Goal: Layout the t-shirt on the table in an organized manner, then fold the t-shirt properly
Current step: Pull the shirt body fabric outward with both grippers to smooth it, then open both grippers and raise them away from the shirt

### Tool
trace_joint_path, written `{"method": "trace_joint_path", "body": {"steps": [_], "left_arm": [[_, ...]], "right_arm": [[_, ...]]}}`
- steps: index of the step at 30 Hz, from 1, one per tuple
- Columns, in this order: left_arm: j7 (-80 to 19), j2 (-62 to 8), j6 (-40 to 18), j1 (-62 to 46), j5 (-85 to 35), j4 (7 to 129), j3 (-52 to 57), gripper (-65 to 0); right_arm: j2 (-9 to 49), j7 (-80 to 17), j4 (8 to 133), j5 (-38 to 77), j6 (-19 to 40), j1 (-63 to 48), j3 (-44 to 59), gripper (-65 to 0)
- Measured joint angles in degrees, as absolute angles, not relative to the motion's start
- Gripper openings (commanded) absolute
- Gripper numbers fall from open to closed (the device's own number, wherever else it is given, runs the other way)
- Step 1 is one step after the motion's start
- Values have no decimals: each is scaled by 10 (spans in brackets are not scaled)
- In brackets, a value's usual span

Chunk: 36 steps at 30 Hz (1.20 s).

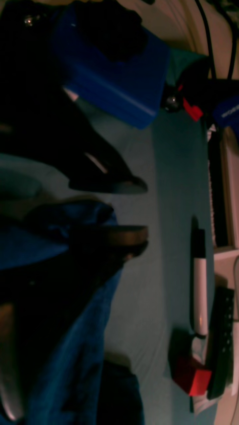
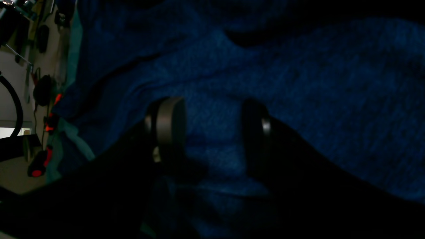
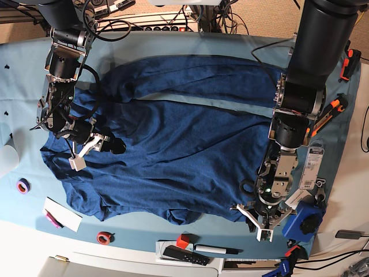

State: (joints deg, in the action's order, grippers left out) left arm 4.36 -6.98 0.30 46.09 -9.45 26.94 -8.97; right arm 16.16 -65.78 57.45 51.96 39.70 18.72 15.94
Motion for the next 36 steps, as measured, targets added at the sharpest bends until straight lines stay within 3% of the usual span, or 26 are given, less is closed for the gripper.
{"method": "trace_joint_path", "body": {"steps": [7,9,16,19,27,36], "left_arm": [[30,-79,-100,461,-94,269,-90,-476],[30,-90,-165,461,-98,269,-90,-476],[44,-163,-301,461,-133,279,-90,-477],[60,-199,-400,461,-182,281,-90,-478],[59,-220,-395,375,-228,364,-90,-478],[60,-225,-395,213,-231,637,-92,-478]], "right_arm": [[162,-644,575,520,397,187,159,-376],[163,-622,574,530,394,189,160,-376],[189,-610,638,568,392,215,191,-376],[189,-624,700,566,394,211,214,-376],[189,-630,910,508,399,144,227,-376],[187,-629,1047,499,399,-21,229,-376]]}}
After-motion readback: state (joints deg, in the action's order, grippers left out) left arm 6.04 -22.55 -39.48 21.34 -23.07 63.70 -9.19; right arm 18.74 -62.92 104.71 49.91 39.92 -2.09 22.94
